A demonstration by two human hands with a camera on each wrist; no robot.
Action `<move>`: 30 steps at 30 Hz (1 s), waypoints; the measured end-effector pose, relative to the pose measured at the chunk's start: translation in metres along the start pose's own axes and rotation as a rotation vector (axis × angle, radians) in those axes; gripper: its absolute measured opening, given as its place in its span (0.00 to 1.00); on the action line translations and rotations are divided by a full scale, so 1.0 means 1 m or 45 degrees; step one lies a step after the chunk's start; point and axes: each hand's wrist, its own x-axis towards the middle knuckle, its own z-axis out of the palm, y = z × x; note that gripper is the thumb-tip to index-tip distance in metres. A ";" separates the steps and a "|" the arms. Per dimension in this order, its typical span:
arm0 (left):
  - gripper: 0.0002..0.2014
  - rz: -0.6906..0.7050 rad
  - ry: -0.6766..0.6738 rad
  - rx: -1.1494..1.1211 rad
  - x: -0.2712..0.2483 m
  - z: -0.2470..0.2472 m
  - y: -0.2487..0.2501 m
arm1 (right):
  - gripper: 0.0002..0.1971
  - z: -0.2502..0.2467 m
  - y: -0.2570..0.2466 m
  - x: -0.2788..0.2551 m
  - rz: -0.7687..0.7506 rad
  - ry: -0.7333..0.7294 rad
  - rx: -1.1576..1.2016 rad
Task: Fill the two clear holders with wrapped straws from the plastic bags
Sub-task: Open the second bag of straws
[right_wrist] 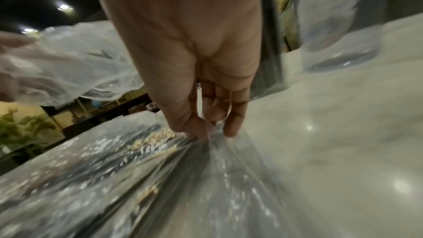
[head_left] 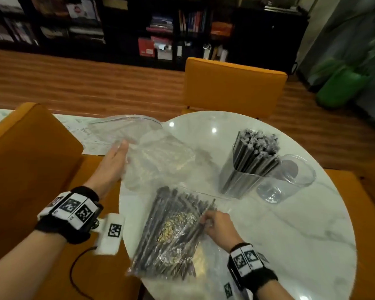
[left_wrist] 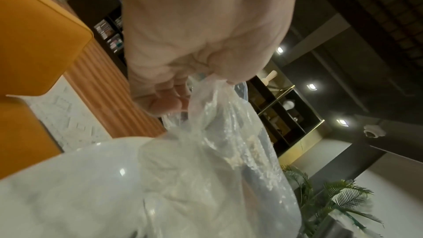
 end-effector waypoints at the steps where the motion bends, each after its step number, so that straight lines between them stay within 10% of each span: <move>1: 0.31 -0.041 -0.022 0.009 0.008 0.003 -0.005 | 0.09 -0.004 0.012 -0.012 0.021 -0.004 -0.035; 13: 0.36 -0.529 -0.410 0.284 0.007 0.062 -0.060 | 0.22 -0.058 0.107 -0.102 0.404 0.331 -0.099; 20: 0.25 -0.555 -0.752 0.916 -0.044 0.045 -0.069 | 0.05 -0.090 0.123 -0.120 0.363 0.570 0.073; 24: 0.23 -0.263 -0.892 1.035 -0.075 0.066 -0.040 | 0.06 -0.113 0.118 -0.139 0.141 0.720 0.259; 30: 0.25 0.692 -0.529 0.906 -0.136 0.183 0.034 | 0.15 -0.168 0.118 -0.177 -0.346 0.694 0.428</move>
